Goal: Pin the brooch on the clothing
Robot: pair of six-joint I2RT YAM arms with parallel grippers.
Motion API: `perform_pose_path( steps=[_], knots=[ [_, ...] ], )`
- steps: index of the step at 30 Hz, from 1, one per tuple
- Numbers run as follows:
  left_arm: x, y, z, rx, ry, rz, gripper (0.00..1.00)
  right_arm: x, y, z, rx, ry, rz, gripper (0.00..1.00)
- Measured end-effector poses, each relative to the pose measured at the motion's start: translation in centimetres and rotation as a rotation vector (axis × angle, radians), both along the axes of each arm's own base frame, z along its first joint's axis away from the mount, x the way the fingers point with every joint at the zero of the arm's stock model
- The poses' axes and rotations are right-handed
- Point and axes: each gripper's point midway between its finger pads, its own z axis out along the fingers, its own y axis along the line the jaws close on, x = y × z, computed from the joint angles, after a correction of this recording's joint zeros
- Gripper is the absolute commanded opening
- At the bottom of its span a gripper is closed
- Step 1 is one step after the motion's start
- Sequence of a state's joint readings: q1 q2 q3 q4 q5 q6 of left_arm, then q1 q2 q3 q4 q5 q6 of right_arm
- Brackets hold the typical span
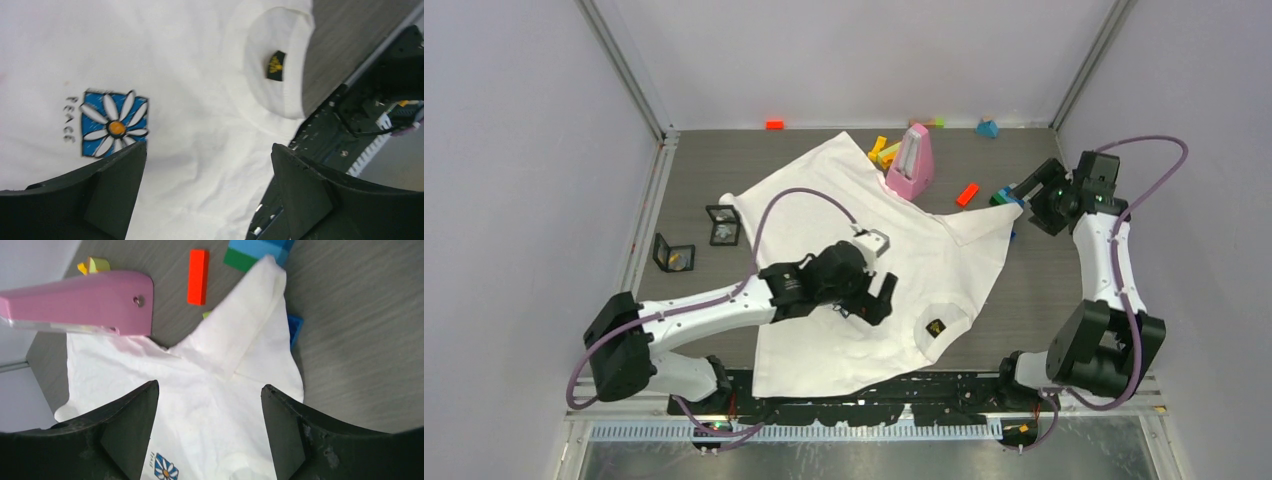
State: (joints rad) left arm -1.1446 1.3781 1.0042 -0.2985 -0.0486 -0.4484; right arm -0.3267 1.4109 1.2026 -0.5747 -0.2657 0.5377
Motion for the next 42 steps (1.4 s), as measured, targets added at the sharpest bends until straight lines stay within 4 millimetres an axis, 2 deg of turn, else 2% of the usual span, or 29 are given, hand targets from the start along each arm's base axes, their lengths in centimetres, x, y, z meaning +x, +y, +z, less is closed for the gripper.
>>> perform_pose_path(
  steps=[2, 5, 9, 14, 21, 27, 34, 36, 42],
  knots=[
    [1.7, 3.0, -1.3, 0.024, 0.03, 0.089, 1.0, -2.1, 0.9, -0.8, 0.008, 0.013, 0.009, 0.8],
    [3.1, 7.0, -3.4, 0.063, 0.08, 0.205, 1.0, -4.9, 1.9, -3.1, 0.023, 0.067, 0.01, 0.8],
    [4.2, 10.4, -4.7, 0.076, 0.132, 0.316, 1.0, -8.3, 2.3, -7.1, 0.025, 0.177, -0.016, 0.77],
    [5.4, 12.7, -4.3, 0.032, 0.152, 0.409, 1.0, -10.0, 1.9, -9.8, 0.003, 0.252, -0.047, 0.73],
    [6.6, 14.8, -3.2, -0.026, 0.16, 0.484, 1.0, -9.3, 1.4, -12.4, 0.003, 0.298, -0.046, 0.7],
    [6.6, 16.4, -3.0, -0.05, 0.162, 0.524, 1.0, -8.7, 1.4, -15.2, 0.022, 0.361, -0.02, 0.69],
    [6.5, 17.3, -3.0, -0.053, 0.177, 0.543, 1.0, -7.3, 1.1, -16.4, 0.031, 0.398, 0.005, 0.66],
    [6.4, 17.4, -3.1, -0.051, 0.184, 0.545, 1.0, -6.6, 0.8, -16.4, 0.026, 0.396, 0.013, 0.61],
    [6.2, 18.0, -3.0, -0.057, 0.183, 0.556, 1.0, -5.1, 0.3, -16.8, 0.019, 0.403, 0.028, 0.28]
  ],
)
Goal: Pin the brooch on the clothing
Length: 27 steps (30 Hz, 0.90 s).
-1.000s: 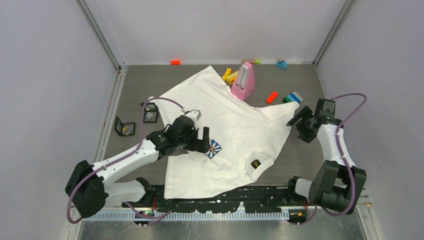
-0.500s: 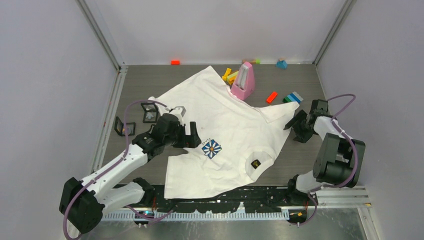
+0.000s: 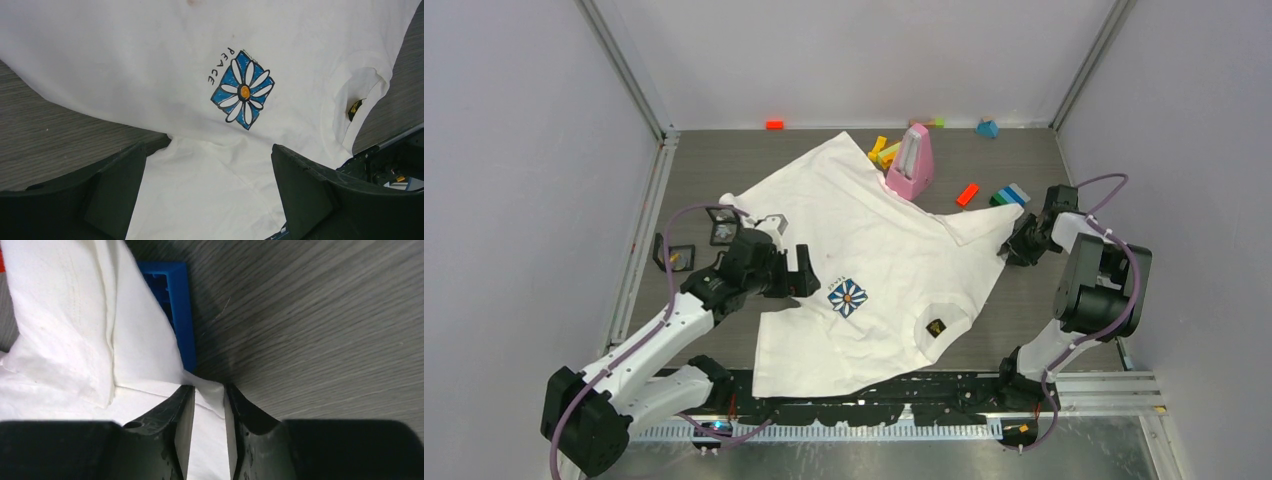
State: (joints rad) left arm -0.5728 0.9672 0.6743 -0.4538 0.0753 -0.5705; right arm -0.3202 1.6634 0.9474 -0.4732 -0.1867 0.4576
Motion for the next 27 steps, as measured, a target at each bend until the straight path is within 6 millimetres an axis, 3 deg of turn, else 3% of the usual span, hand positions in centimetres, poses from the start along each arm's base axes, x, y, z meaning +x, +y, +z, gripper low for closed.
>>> perform_pose_path(
  steps=[4, 6, 12, 20, 22, 24, 27],
  knots=[
    [0.0, 0.4, -0.1, 0.005, 0.007, 0.012, 1.0, 0.3, -0.2, -0.2, -0.001, 0.006, 0.004, 0.05],
    [0.0, 0.7, -0.1, 0.009, 0.012, 0.02, 1.0, 0.5, -0.4, -0.2, -0.011, 0.01, -0.001, 0.01],
    [0.7, 2.0, -0.3, 0.013, 0.021, 0.073, 1.0, 1.7, -2.2, 0.7, -0.087, 0.007, -0.031, 0.01],
    [3.0, 4.4, 0.0, -0.004, 0.005, 0.196, 1.0, 2.4, -6.4, 1.6, -0.173, 0.003, -0.129, 0.01],
    [3.9, 5.0, 0.1, -0.017, -0.002, 0.238, 0.98, 2.3, -7.2, 1.7, -0.179, 0.006, -0.15, 0.03],
    [4.8, 5.6, 0.1, -0.026, -0.012, 0.277, 0.95, 2.1, -7.9, 1.8, -0.183, 0.008, -0.167, 0.15],
    [6.1, 6.7, -0.2, -0.034, -0.024, 0.343, 0.87, 2.1, -8.4, 2.1, -0.186, 0.009, -0.186, 0.47]
  ],
)
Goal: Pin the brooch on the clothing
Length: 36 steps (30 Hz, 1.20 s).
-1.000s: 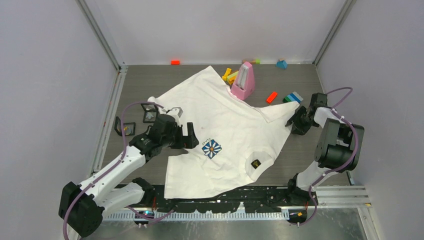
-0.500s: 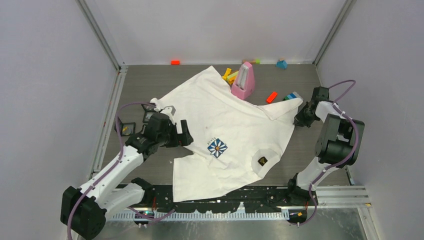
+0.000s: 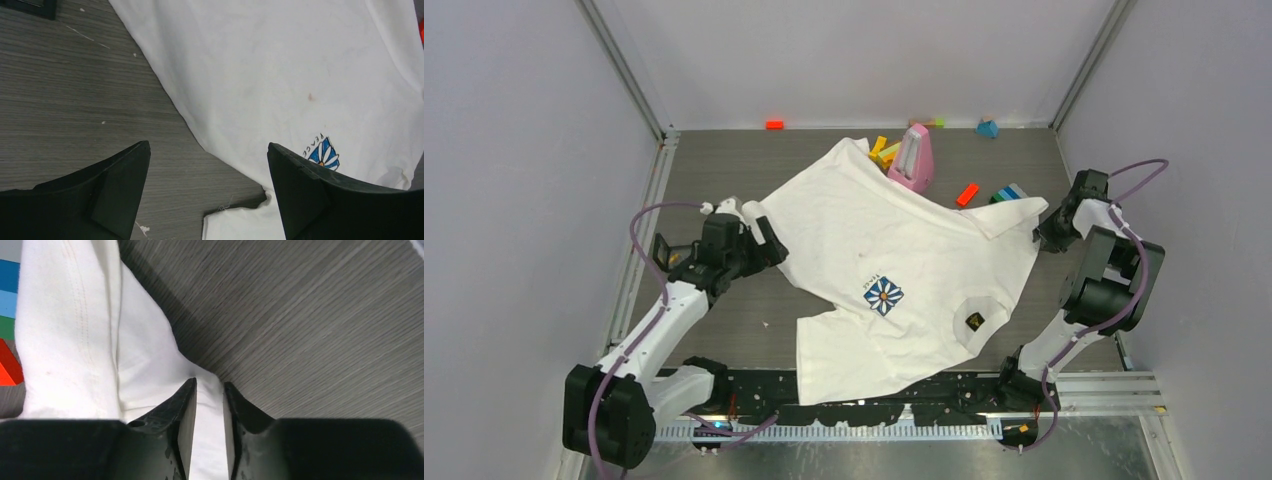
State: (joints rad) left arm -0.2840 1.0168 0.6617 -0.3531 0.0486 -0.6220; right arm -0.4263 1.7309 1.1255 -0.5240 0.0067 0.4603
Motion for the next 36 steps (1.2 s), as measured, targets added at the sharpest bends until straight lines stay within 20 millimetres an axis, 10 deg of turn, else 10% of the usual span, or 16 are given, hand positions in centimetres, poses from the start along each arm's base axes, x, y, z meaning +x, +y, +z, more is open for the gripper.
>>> perform_pose_path(
  steps=[7, 14, 24, 29, 36],
  knots=[
    [2.9, 2.2, -1.5, 0.03, -0.011, 0.128, 0.77, -0.3, -0.1, 1.4, -0.018, -0.016, 0.002, 0.67],
    [4.1, 1.5, -2.5, 0.017, -0.007, 0.106, 0.66, -0.7, 3.6, 9.4, -0.146, -0.21, 0.083, 0.69],
    [5.0, -0.4, -2.6, -0.044, -0.012, 0.031, 0.68, -0.9, 25.6, 12.0, 0.06, -0.402, 0.621, 0.66],
    [4.1, -0.3, -3.2, -0.038, 0.002, 0.017, 0.71, -6.3, 37.3, 10.0, 0.214, -0.385, 0.92, 0.61],
    [3.6, -0.4, -2.9, -0.041, -0.006, 0.003, 0.78, -14.9, 47.6, 5.8, 0.282, -0.305, 1.213, 0.57]
  ],
)
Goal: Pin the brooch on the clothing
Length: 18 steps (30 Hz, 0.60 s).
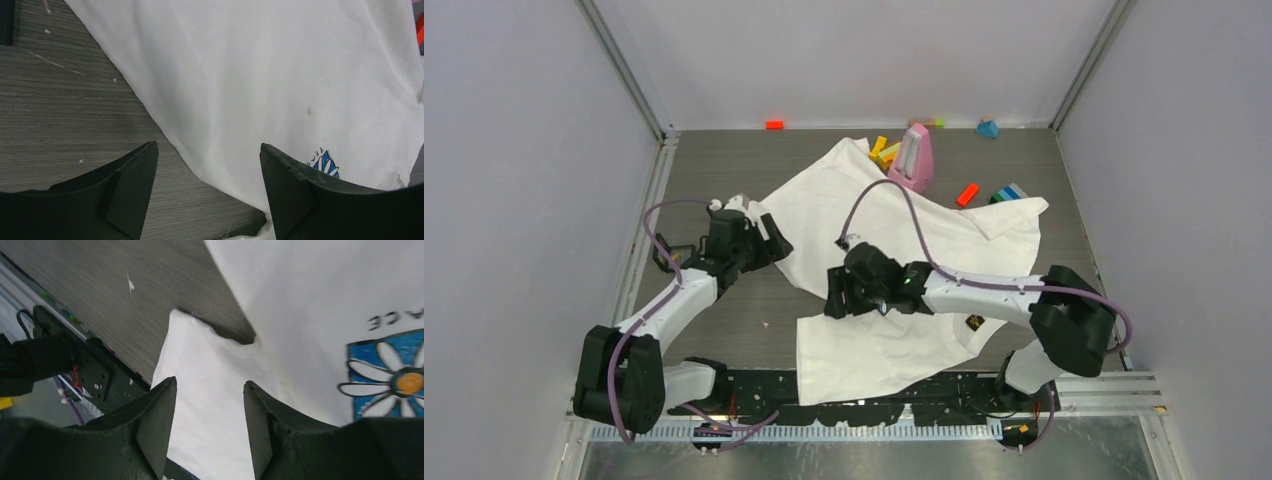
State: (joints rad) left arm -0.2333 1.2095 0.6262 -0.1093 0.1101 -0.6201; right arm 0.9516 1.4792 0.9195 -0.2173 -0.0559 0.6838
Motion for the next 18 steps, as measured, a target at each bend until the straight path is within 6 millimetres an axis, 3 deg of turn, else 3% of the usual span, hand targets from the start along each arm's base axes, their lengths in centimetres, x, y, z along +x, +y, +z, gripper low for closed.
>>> perform_pose_path(
  steps=[4, 6, 10, 14, 18],
  knots=[
    [-0.3, 0.0, 0.2, -0.006, -0.009, -0.005, 0.81, -3.9, 3.1, -3.5, -0.045, 0.031, 0.099, 0.58],
    [-0.5, 0.0, 0.3, -0.005, -0.012, -0.007, 0.82, -4.4, 3.5, -4.7, -0.065, 0.036, 0.108, 0.58],
    [-0.8, 0.1, 0.6, -0.003, -0.014, -0.009, 0.82, -4.2, 3.7, -6.2, -0.136, 0.001, 0.091, 0.58],
    [-1.0, 0.3, 1.0, 0.001, -0.024, -0.01, 0.82, -3.4, 4.7, -5.8, -0.191, -0.086, 0.078, 0.56],
    [-1.1, 0.4, 1.6, 0.006, -0.043, -0.015, 0.81, -2.8, 5.4, -5.6, -0.24, -0.163, 0.072, 0.47]
  ],
)
